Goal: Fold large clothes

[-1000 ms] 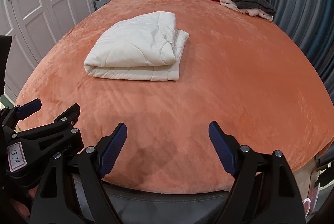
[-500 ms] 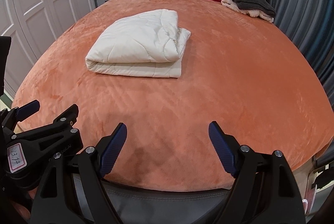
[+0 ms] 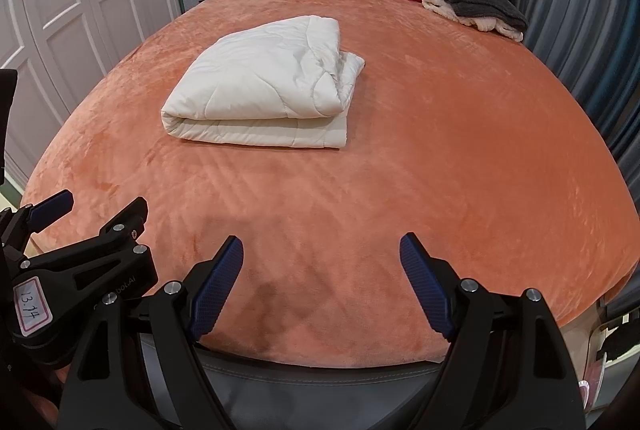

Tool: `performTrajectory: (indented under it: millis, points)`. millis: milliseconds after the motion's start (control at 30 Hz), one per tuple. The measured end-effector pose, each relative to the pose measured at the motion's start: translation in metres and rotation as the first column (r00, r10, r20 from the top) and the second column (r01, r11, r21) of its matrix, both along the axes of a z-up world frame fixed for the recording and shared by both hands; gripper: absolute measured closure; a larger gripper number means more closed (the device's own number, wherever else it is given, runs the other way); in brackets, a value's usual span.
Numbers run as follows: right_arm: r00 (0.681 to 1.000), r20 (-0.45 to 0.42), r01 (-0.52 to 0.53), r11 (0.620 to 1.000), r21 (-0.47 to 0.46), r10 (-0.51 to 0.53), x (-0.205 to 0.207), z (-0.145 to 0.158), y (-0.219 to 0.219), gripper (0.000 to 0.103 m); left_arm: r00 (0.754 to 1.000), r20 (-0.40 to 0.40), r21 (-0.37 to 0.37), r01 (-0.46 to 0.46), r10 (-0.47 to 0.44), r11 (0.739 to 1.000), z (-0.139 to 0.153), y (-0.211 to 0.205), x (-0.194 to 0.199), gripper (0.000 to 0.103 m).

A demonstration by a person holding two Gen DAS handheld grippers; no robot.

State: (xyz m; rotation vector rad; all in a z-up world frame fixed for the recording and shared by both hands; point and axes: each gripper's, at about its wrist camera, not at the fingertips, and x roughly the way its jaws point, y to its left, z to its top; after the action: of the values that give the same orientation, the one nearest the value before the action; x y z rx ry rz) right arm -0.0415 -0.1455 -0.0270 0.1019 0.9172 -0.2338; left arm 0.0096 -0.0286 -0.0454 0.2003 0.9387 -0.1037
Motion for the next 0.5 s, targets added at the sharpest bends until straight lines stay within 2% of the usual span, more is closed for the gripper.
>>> performTrajectory:
  millis: [500]
  points:
    - [1.0,-0.007,0.001,1.0,0.002,-0.001,0.0027,-0.0035,-0.0017,0.025,1.0,-0.01,-0.004,-0.003,0.003,1.0,-0.0022,-0.0006,0.0021,0.024]
